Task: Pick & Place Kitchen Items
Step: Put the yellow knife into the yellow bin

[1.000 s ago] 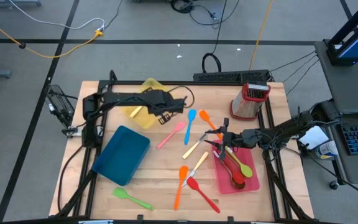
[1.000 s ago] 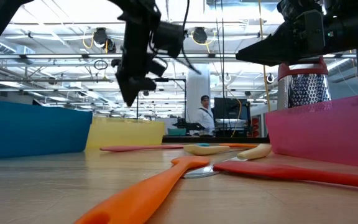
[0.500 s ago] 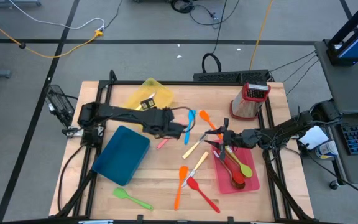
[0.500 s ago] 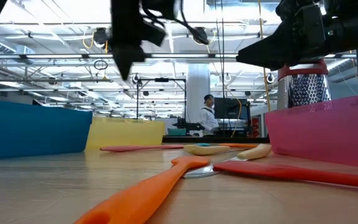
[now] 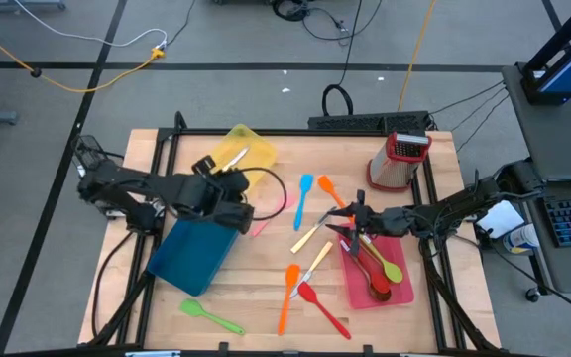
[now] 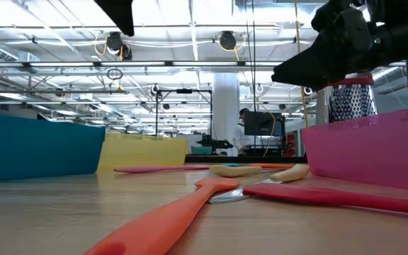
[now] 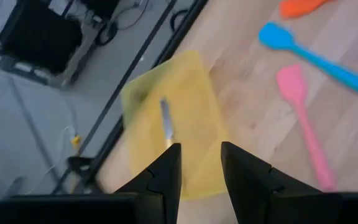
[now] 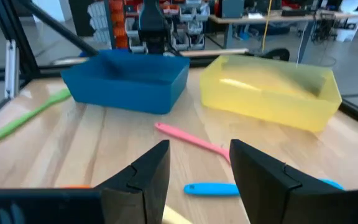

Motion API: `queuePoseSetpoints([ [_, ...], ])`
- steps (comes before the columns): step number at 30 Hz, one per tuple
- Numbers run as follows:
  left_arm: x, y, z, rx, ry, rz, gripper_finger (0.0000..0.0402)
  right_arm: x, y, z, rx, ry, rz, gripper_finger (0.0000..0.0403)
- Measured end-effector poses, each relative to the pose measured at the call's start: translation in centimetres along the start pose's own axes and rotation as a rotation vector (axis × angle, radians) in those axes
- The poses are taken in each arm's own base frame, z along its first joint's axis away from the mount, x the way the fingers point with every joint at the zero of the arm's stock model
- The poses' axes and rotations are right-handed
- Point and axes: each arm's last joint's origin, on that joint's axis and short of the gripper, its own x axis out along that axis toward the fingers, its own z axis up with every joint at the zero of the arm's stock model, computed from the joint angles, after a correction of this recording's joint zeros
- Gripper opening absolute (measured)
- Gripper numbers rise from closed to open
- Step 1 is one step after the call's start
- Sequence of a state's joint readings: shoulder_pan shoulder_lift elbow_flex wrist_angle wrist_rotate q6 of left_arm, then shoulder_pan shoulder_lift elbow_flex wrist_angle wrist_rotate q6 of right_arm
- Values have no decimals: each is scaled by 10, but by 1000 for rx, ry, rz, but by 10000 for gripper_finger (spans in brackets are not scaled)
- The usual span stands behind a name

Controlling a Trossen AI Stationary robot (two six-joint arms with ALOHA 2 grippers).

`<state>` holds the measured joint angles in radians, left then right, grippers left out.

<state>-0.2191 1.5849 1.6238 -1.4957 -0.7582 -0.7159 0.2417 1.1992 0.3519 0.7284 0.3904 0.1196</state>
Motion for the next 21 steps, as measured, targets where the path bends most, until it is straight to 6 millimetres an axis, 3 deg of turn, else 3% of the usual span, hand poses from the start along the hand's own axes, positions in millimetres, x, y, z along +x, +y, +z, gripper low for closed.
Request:
queuePoseSetpoints([
  [6, 26, -35, -19, -42, -108, -128, 117, 0, 0, -3, -11, 27, -3, 160],
  [13, 69, -86, -30, -122, -304, -512, 117, 0, 0, -3, -11, 27, -3, 160],
  [21, 84, -99, -35, -206, -582, -797, 117, 0, 0, -3, -11, 27, -3, 160],
])
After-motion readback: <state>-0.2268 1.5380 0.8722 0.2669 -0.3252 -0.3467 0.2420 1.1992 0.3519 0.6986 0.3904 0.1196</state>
